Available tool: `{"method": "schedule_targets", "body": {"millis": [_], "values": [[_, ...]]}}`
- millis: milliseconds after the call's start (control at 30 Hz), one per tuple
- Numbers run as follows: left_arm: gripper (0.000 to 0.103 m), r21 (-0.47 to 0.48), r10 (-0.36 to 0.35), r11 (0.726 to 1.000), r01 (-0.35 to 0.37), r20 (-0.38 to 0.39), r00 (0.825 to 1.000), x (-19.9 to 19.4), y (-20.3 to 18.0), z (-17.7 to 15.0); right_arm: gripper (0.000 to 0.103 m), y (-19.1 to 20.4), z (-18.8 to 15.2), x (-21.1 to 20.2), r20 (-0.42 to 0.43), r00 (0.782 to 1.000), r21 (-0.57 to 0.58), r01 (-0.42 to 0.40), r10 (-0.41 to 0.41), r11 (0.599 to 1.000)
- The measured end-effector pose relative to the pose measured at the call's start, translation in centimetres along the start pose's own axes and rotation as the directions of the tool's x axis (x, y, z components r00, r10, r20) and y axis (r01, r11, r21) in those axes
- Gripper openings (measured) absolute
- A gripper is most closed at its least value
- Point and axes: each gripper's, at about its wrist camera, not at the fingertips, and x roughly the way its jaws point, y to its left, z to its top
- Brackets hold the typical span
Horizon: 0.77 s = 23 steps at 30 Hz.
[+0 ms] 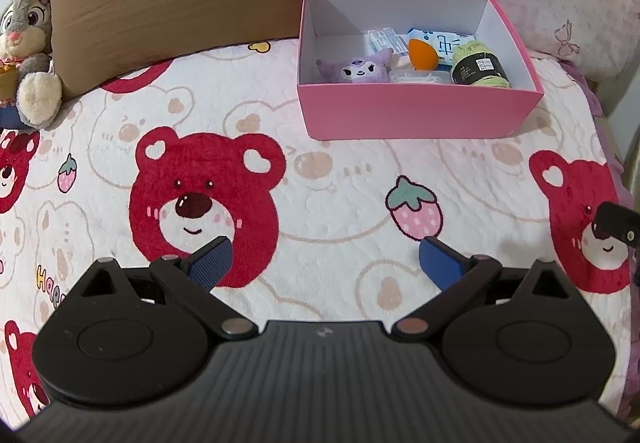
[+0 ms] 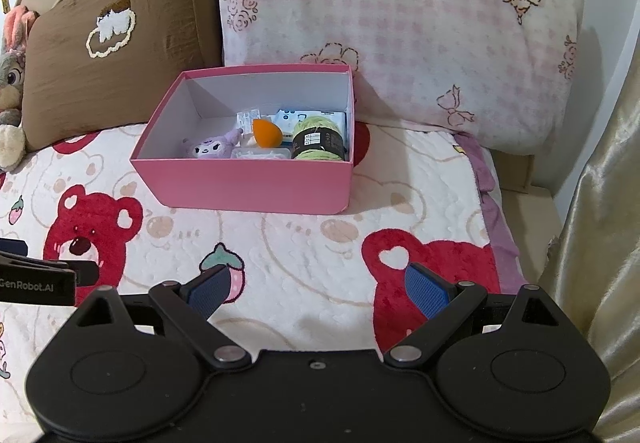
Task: Organize objects
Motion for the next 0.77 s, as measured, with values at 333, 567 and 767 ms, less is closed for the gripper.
{"method": "schedule_targets", "body": {"millis": [333,567,767], "values": [[0.101,-0.003,0.004,1.000,-0.004,-0.005,1.000,-0.03,0.17,-0.07,0.096,0.05,-0.01,-0.10,0.003,1.000,-0.002,0.002,-0.002,1.000],[0.103,0.011,-0.009,1.000,0.009,-0.003,1.000,-0.01,0.20,-0.09,0.096,0.05,-0.07,-0.12,0.001,1.000,-0.001,0.005,-0.005,1.000],[0.103,0.005,-0.008,1.000,0.008,-0.015,1.000,0.44,0.55,0.13,0.096,0.11,-0.16,-0.24,0.001,1.000,-0.019,0.006,-0.006,1.000]]}}
